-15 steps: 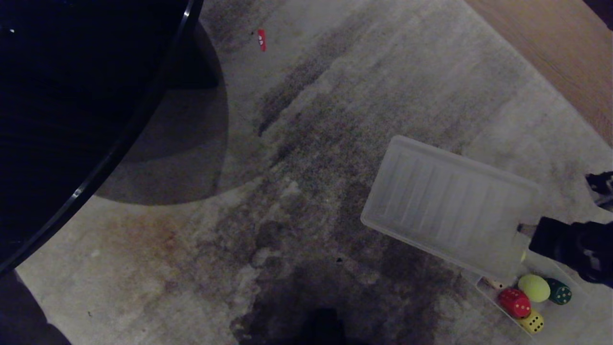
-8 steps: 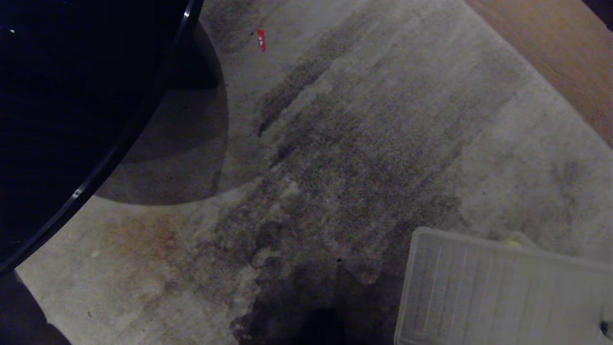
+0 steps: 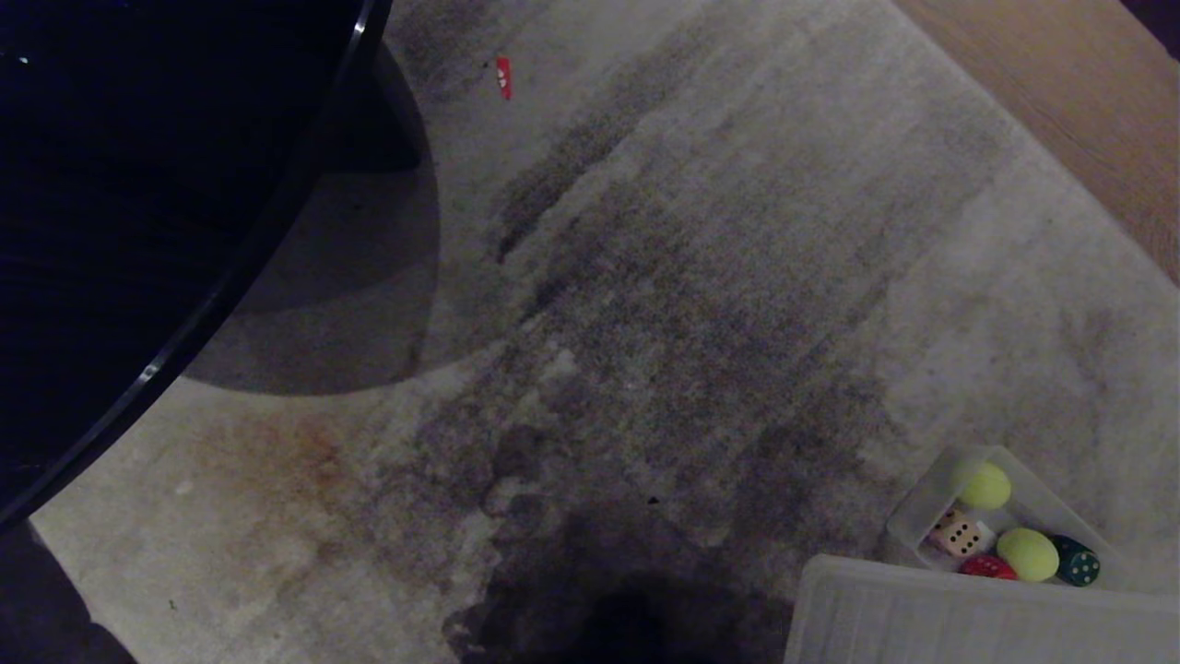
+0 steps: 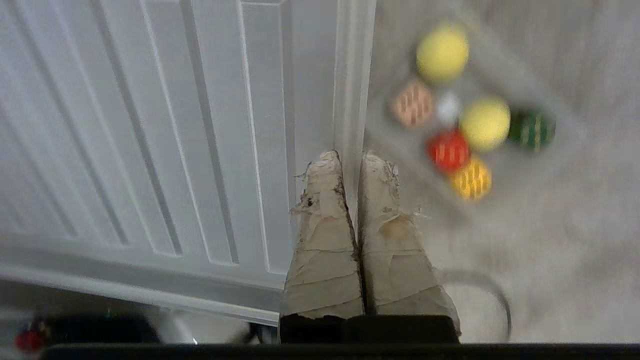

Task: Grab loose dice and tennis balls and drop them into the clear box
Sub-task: Close the lid

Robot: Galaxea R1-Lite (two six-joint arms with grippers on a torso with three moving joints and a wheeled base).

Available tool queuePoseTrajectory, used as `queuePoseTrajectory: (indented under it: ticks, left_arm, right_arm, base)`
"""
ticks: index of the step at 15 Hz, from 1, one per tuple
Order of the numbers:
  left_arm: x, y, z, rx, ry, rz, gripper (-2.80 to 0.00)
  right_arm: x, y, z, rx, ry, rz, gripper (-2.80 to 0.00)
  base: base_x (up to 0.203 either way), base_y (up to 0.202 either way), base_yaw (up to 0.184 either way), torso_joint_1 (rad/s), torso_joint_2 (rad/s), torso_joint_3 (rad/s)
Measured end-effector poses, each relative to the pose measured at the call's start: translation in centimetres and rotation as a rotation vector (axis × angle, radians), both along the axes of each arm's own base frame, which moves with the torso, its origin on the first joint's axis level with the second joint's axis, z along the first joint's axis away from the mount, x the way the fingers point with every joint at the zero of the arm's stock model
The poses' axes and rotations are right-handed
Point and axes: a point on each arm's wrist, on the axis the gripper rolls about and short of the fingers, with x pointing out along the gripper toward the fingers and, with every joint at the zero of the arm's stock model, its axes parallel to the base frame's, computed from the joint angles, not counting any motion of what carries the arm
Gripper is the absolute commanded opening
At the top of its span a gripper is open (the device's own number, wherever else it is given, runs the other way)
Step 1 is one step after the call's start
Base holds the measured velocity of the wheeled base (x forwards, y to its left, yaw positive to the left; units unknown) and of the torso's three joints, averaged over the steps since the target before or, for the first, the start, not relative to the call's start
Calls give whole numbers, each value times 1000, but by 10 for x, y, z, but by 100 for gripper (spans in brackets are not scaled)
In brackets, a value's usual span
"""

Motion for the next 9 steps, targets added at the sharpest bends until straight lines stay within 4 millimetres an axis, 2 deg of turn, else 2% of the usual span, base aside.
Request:
queuePoseTrajectory:
  ticks: [3,9]
  left_arm:
    - [0,0,0,0,-1,-1,-280]
    - [0,0,0,2,-1,-2,-280]
  right_arm:
    - [-5,0,-2,-3,-66,8,-280]
    - [-7,0,-3,5,-93,6,-280]
  base:
    - [0,0,0,0,0,0]
    - [0,0,0,0,0,0]
